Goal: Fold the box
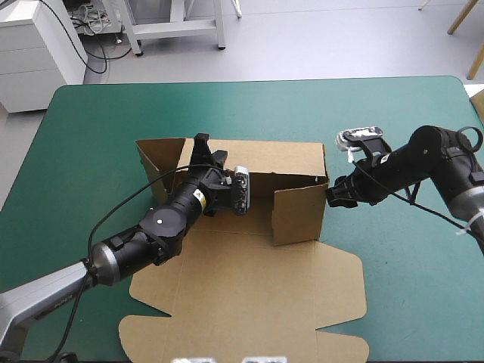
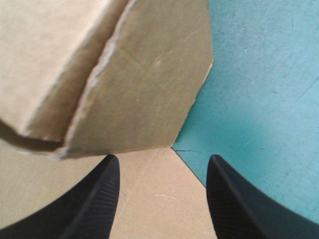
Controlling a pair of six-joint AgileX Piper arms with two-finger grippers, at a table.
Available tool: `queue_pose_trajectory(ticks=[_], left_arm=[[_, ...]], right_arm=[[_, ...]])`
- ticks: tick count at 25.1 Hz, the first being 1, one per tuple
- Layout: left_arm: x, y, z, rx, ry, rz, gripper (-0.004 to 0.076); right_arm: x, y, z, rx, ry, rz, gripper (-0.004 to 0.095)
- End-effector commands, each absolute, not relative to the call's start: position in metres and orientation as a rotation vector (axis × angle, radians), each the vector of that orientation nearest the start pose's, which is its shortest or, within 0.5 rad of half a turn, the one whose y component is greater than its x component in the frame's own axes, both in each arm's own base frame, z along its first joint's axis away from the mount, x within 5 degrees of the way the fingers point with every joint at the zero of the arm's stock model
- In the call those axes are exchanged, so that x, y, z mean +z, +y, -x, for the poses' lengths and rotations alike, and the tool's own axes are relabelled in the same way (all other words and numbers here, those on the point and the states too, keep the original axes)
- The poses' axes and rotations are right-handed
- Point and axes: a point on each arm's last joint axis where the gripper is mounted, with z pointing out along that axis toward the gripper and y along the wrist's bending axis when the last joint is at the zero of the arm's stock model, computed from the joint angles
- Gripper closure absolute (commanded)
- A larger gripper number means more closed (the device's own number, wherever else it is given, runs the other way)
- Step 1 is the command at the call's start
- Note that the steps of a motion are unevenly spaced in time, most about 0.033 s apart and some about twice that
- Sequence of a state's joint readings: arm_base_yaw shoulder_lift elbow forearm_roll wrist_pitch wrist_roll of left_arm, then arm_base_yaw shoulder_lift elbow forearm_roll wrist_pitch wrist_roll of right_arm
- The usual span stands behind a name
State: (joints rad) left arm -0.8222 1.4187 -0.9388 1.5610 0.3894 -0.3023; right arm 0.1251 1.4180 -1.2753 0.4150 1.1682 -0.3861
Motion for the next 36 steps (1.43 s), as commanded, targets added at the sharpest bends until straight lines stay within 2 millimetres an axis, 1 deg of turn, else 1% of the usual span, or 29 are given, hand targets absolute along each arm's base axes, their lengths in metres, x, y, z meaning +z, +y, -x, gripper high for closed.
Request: queue_pose_trajectory(ticks=[1,3,5,7,9,13,14,16,18,24,26,30,33,36], left_arm=[[0.314,-0.208,-0.235,0.64,1.195,-1.539,0.0731],[0.314,-0.208,-0.235,0.64,1.195,-1.539,0.0731],[0.314,-0.208,-0.235,0.64,1.195,-1.539,0.0731],[0.314,-0.208,-0.235,0.642,1.193,-1.541,0.0731],[0.314,-0.207,-0.235,0.649,1.197,-1.538,0.0731],[0.314,-0.206,-0.236,0.662,1.205,-1.532,0.0731],[0.314,-0.205,-0.236,0.668,1.211,-1.528,0.0731],[0.315,-0.205,-0.237,0.678,1.217,-1.524,0.0731],[0.315,-0.204,-0.237,0.678,1.22,-1.521,0.0731],[0.314,-0.205,-0.236,0.672,1.225,-1.52,0.0731],[0.314,-0.205,-0.236,0.67,1.223,-1.521,0.0731],[0.314,-0.206,-0.236,0.652,1.226,-1.516,0.0731],[0.314,-0.206,-0.236,0.651,1.228,-1.514,0.0731],[0.314,-0.206,-0.236,0.645,1.224,-1.517,0.0731]], right_arm=[[0.355,0.075,-0.26,0.553,2.516,0.619,0.0425],[0.355,0.086,-0.258,0.547,2.495,0.674,0.0425],[0.355,0.098,-0.259,0.467,2.462,0.696,0.0425],[0.353,0.107,-0.258,0.32,2.487,0.629,0.0425],[0.352,0.117,-0.255,0.26,2.497,0.572,0.0425],[0.351,0.131,-0.253,0.239,2.452,0.558,0.0426],[0.345,0.136,-0.25,0.257,2.438,0.55,0.0427],[0.334,0.138,-0.246,0.256,2.435,0.494,0.0458],[0.331,0.137,-0.243,0.255,2.417,0.459,0.0471],[0.337,0.133,-0.231,0.344,2.288,0.376,0.0472],[0.335,0.133,-0.23,0.357,2.268,0.364,0.0472],[0.324,0.133,-0.23,0.37,2.274,0.342,0.0475],[0.32,0.133,-0.231,0.381,2.26,0.326,0.0533],[0.321,0.136,-0.23,0.393,2.245,0.333,0.0599]])
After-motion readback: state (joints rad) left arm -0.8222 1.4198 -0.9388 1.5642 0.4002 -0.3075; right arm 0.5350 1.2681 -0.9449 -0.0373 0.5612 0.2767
